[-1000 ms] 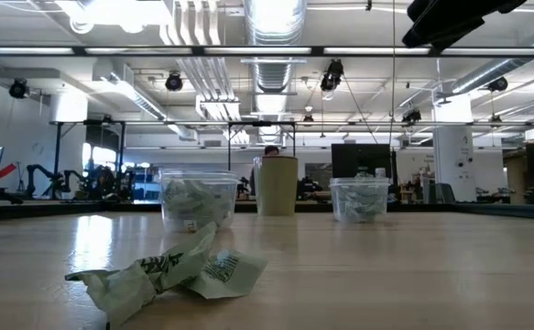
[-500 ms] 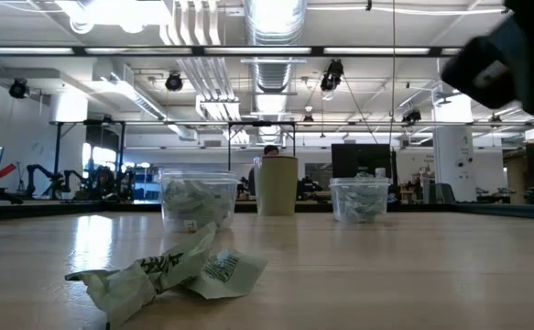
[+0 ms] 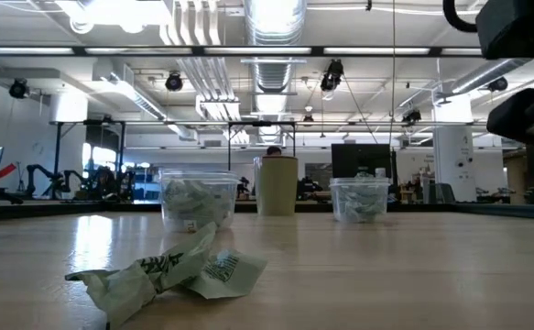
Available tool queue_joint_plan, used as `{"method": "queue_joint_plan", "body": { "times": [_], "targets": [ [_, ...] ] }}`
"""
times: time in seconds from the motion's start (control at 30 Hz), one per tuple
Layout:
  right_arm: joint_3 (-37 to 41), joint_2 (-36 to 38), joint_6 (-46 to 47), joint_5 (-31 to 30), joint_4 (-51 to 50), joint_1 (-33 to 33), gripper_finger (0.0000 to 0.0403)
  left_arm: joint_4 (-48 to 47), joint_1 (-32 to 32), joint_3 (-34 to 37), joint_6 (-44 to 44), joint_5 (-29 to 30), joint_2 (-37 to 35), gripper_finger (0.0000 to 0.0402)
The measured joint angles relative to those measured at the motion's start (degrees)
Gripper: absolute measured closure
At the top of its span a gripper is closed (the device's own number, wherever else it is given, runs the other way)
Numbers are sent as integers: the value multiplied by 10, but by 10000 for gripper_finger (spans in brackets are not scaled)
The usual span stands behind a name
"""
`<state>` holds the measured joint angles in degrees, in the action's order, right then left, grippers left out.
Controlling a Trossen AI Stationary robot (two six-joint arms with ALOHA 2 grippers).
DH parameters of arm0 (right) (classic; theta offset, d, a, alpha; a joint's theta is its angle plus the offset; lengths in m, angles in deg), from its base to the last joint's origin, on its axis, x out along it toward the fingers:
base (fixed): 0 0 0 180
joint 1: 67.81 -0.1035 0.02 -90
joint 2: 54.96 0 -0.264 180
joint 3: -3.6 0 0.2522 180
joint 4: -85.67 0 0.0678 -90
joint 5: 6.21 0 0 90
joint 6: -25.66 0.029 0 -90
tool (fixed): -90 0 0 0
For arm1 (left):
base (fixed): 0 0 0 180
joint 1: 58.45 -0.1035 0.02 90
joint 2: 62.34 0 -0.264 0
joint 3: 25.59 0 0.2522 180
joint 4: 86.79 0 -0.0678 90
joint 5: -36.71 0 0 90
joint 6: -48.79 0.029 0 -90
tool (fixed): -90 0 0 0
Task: Pick and place Stevia / Truvia into bins
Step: Put the green stevia packet into the right transparent container
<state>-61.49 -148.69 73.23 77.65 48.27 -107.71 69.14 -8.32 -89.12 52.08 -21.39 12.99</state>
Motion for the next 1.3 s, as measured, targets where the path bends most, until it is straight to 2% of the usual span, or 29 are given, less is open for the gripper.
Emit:
{"method": "queue_joint_plan", "body": {
  "times": [0.23, 0.43, 0.63, 0.9, 1.07, 1.3],
  "targets": [
    [0, -27, -15, -7, 3, -1, 281, 0, 0, 5, 0, 0, 0, 267],
    [0, -42, -22, -15, 1, -1, 278, 0, -2, 5, 0, 0, 0, 267],
    [0, -44, -28, -24, -1, -1, 306, -1, -2, 5, 0, 0, 0, 267],
    [0, -45, -45, -33, 0, -1, 387, 0, -2, 5, 0, 0, 0, 267],
    [0, -45, -69, -60, 0, -1, 394, 0, -2, 5, 0, 0, 0, 267],
    [-24, -44, -154, -135, 1, -1, 394, -1, -3, 5, 0, 0, 0, 267]
  ]
}}
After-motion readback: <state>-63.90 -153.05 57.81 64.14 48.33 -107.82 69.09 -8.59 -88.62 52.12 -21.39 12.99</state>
